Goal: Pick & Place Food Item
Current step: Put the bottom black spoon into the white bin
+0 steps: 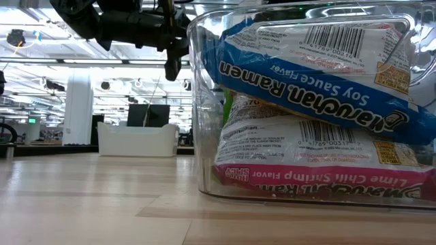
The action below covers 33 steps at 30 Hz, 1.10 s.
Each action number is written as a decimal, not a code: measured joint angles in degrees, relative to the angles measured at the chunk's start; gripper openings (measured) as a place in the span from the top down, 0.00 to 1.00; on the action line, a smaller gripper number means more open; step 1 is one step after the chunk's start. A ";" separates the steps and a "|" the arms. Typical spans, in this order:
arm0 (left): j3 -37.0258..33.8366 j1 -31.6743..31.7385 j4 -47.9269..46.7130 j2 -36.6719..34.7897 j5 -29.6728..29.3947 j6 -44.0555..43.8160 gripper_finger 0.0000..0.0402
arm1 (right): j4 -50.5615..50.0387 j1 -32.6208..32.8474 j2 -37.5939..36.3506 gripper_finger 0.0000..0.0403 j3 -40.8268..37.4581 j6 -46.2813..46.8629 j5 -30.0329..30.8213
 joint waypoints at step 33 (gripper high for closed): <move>0.09 0.11 -0.43 -0.07 -4.03 6.90 0.99 | -4.75 3.48 -0.44 0.64 0.02 3.00 1.03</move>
